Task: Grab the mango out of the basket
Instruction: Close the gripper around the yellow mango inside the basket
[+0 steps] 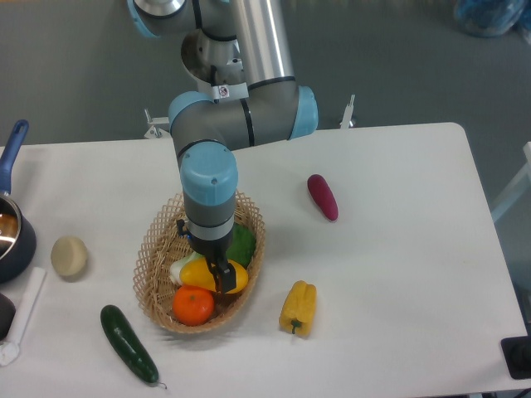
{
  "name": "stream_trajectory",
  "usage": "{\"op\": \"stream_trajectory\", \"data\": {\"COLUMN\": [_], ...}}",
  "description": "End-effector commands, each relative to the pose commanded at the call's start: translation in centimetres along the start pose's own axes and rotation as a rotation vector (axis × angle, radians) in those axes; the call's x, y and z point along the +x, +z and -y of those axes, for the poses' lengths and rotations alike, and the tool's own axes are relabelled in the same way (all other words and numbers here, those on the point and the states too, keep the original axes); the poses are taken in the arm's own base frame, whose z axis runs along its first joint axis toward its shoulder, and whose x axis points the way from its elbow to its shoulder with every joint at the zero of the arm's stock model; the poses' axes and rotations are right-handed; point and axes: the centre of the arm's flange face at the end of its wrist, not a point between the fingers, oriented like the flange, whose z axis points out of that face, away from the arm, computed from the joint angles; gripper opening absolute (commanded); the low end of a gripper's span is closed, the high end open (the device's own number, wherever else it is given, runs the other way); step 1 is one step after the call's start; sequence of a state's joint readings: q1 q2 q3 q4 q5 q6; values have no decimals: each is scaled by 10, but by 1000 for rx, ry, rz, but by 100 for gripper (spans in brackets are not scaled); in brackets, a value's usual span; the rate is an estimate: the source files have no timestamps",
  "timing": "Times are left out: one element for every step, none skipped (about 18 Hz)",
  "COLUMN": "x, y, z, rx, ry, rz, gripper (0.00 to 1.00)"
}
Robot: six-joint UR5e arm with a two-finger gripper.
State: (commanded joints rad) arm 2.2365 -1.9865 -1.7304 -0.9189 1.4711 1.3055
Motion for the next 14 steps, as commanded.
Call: {"op": "stream_trajectory", "data": {"x": [1,-1,-2,-3,-4,-6,-6,-5,-5,-4,-4,-4,-4,-4], "y": [0,2,2,2,5,5,5,6,6,7,7,7,7,6], "z": [1,1,1,2,2,3,3,3,3,4,4,5,5,5], "rx": [0,-1,-1,0,-1,0,0,0,0,-1,-2,-2,-2,-2], "ry": [0,-2,-8,-21,-26,-28,-28,-28,-26,-25,-25,-23,-22,-23], "rz": [-2,-3,-3,0,-3,-2,0,-2,-2,-4,-3,-3,-3,-3], "gripper": [100,100,100,100,100,100,100,100,100,100,100,100,100,98]}}
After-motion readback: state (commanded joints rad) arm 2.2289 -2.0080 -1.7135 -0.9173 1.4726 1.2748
